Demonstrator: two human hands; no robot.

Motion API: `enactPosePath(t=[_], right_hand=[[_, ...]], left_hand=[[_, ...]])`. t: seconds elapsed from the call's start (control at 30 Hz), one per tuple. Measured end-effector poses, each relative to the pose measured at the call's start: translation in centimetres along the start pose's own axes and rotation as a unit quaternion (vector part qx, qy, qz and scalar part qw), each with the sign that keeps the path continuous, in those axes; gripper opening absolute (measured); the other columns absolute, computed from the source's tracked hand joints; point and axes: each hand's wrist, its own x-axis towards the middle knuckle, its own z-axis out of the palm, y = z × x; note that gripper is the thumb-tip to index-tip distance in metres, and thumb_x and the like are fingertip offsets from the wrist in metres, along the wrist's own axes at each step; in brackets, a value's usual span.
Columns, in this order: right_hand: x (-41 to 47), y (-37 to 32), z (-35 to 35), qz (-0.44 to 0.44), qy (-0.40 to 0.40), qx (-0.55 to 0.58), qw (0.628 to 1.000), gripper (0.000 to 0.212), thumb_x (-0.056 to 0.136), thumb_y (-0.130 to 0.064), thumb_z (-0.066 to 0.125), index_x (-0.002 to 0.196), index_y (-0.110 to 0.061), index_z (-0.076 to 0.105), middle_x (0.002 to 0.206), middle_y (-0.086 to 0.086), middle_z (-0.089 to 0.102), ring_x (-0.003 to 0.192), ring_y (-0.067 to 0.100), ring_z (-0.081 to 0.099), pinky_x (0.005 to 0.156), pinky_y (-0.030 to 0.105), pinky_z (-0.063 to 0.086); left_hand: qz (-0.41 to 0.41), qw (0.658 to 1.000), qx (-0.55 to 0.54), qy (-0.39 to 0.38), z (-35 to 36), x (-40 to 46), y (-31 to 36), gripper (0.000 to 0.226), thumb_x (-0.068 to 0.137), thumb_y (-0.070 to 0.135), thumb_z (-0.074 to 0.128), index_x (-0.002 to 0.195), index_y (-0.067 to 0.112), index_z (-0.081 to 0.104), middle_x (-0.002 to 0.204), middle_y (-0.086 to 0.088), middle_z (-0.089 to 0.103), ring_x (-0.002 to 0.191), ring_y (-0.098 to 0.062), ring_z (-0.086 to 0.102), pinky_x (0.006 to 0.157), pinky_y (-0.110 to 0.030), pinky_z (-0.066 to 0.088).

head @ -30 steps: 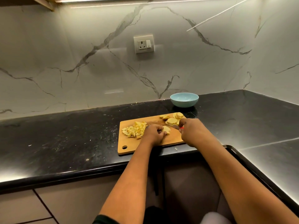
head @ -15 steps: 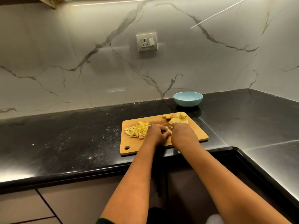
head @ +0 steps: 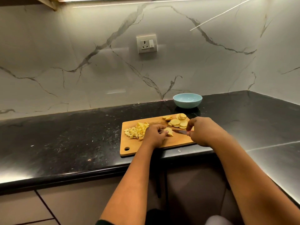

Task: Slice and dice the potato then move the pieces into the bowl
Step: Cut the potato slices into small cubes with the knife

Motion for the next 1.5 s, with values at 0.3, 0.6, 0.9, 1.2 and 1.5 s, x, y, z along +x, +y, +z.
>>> enactPosePath(t=[0.3, 0.6, 0.9, 1.2, 1.5], right_hand=[[0.1, -0.4, 5.5, -0.011, 0.117, 0.142, 0.983, 0.015, 0.096, -0.017, 0.053, 0.105, -0.015, 0.064, 0.088, 0.006, 0.057, 0.077, 0.02, 0.052, 0.064, 0.028, 0.043], [0.8, -1.3, 7.1, -0.006, 0.092, 0.116, 0.989, 0.013, 0.094, -0.01, 0.052, 0.1, -0.019, 0.059, 0.089, 0.002, 0.055, 0.081, 0.019, 0.053, 0.067, 0.029, 0.045], [2.1, -2.5, 6.9, -0.001, 0.056, 0.075, 0.996, 0.02, 0.095, -0.008, 0.049, 0.108, -0.017, 0.06, 0.106, 0.008, 0.06, 0.093, 0.023, 0.056, 0.073, 0.028, 0.044], [1.5, -2.2, 5.8, 0.011, 0.003, 0.042, 0.999, 0.029, 0.088, -0.005, 0.061, 0.114, -0.018, 0.059, 0.109, 0.006, 0.059, 0.095, 0.021, 0.057, 0.082, 0.03, 0.052], [-1.5, 2.1, 2.9, 0.016, -0.014, 0.044, 0.999, 0.021, 0.092, -0.018, 0.062, 0.111, -0.027, 0.065, 0.114, 0.004, 0.059, 0.092, 0.019, 0.059, 0.077, 0.029, 0.054]], left_hand=[[0.018, 0.994, 0.065, 0.091, 1.0, -0.9, 0.4, 0.025, 0.089, 0.009, 0.058, 0.109, 0.008, 0.073, 0.114, -0.009, 0.069, 0.106, -0.02, 0.061, 0.091, -0.022, 0.044], [0.03, 0.99, 0.099, 0.093, 1.4, -1.1, 0.5, 0.023, 0.087, 0.016, 0.058, 0.101, 0.008, 0.074, 0.103, -0.011, 0.07, 0.1, -0.023, 0.061, 0.089, -0.03, 0.047], [0.044, 0.989, 0.129, 0.063, 1.8, -0.2, -0.4, 0.021, 0.093, 0.016, 0.056, 0.104, 0.009, 0.074, 0.108, -0.011, 0.067, 0.104, -0.023, 0.057, 0.092, -0.03, 0.044], [0.04, 0.988, 0.133, 0.063, 1.7, -0.3, -0.2, 0.021, 0.094, 0.018, 0.058, 0.104, 0.009, 0.074, 0.108, -0.01, 0.066, 0.104, -0.023, 0.057, 0.093, -0.032, 0.044], [0.052, 0.988, 0.124, 0.07, 1.7, -1.0, 0.0, 0.021, 0.095, 0.018, 0.057, 0.107, 0.007, 0.071, 0.109, -0.01, 0.065, 0.105, -0.023, 0.057, 0.092, -0.032, 0.045]])
